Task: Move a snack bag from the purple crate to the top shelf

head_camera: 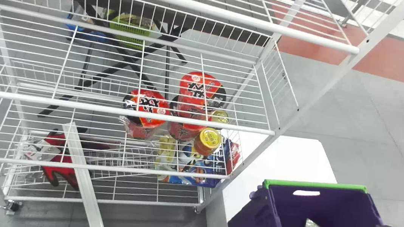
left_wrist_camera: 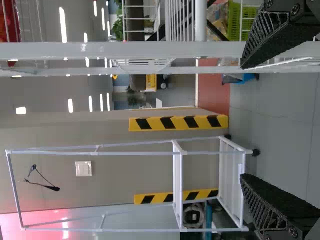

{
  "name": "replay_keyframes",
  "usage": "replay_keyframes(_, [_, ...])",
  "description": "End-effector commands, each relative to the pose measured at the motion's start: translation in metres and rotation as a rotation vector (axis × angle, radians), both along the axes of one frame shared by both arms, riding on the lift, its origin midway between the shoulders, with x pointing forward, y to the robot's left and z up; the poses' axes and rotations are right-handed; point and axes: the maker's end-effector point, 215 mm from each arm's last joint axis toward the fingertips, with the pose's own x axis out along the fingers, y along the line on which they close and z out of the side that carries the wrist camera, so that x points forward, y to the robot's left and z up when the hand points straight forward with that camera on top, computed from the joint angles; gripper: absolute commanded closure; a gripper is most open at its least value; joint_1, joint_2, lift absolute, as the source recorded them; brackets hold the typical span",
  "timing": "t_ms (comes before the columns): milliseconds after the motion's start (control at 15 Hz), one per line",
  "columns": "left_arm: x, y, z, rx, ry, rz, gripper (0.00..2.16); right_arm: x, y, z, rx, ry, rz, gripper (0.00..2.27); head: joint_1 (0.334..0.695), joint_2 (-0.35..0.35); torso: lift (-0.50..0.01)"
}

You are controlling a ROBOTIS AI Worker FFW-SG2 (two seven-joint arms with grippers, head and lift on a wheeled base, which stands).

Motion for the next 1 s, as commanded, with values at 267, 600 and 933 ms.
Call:
replay_keyframes(267, [-0.006, -0.008, 0.001, -0.042, -0.011, 0.013, 0.01, 0.006, 0.012, 0.02, 0.013, -0.009, -0.04, 2.14, 0.695, -0.35, -0.328])
replay_keyframes(600, [-0.028, -0.013, 0.005, -0.05, -0.022, 0.059, 0.01, 0.021, 0.016, 0.035, 0.011, -0.068, 0.006, 2.14, 0.695, -0.35, -0.309])
replay_keyframes(933, [-0.036, -0.021, -0.009, -0.054, 0.018, 0.074, 0.01, 0.008, 0.012, 0.045, -0.016, -0.079, 0.051, 2.14, 0.695, -0.35, -0.288])
